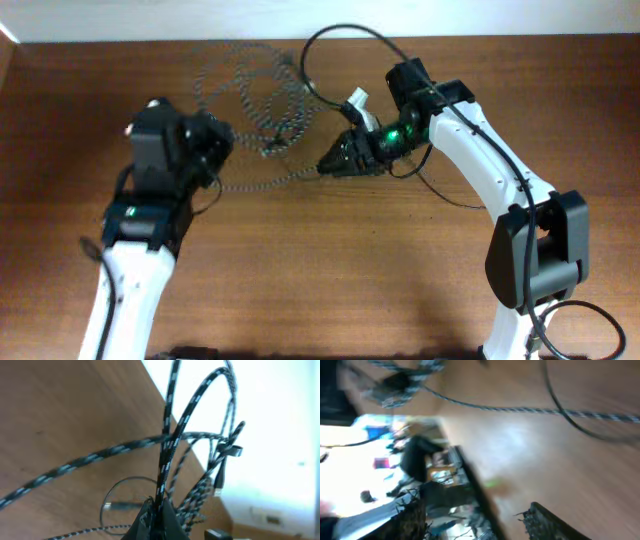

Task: Untangle cables

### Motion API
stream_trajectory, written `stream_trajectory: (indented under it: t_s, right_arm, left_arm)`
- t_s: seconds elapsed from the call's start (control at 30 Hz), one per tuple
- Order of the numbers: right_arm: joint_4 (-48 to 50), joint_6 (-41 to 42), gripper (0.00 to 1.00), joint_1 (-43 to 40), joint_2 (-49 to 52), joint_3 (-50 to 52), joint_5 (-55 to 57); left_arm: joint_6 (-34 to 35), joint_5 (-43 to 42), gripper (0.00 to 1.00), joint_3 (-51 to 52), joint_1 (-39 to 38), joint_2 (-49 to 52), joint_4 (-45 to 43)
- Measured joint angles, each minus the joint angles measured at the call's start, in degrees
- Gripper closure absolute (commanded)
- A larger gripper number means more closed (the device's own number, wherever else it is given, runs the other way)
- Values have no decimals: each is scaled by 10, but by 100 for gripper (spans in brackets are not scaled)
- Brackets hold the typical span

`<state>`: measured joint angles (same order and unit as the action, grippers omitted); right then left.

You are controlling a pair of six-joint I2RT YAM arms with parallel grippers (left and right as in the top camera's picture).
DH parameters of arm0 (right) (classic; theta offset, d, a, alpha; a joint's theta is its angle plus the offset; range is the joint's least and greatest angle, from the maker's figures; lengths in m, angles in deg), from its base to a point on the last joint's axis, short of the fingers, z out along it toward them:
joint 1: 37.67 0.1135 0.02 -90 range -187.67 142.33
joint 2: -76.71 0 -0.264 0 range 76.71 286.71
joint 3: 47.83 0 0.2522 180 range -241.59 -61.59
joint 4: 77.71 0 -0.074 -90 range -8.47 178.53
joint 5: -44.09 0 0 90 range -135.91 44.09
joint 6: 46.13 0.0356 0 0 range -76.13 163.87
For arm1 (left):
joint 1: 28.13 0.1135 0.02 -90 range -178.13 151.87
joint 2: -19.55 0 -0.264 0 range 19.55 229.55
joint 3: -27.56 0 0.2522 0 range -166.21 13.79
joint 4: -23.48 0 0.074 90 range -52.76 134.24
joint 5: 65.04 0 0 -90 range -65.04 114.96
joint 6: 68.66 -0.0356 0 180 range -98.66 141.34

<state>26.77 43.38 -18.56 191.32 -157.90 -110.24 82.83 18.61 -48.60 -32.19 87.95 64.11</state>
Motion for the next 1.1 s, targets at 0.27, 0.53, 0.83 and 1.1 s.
stream_trajectory:
  t_s: [0.27, 0.53, 0.83, 1.1]
  right_arm:
    - [-53, -94, 32, 1, 0, 0, -75]
    - [130, 243, 46, 88, 0, 2, 161]
    - [352, 381, 40, 171, 0, 2, 293]
    - [436, 503, 96, 200, 0, 2, 508]
  left_arm:
    - [418, 49, 100, -2, 1, -25, 183]
    - [518, -18, 100, -1, 3, -19, 146]
    - [520, 23, 100, -1, 16, -12, 71]
    - [522, 25, 100, -1, 19, -10, 110]
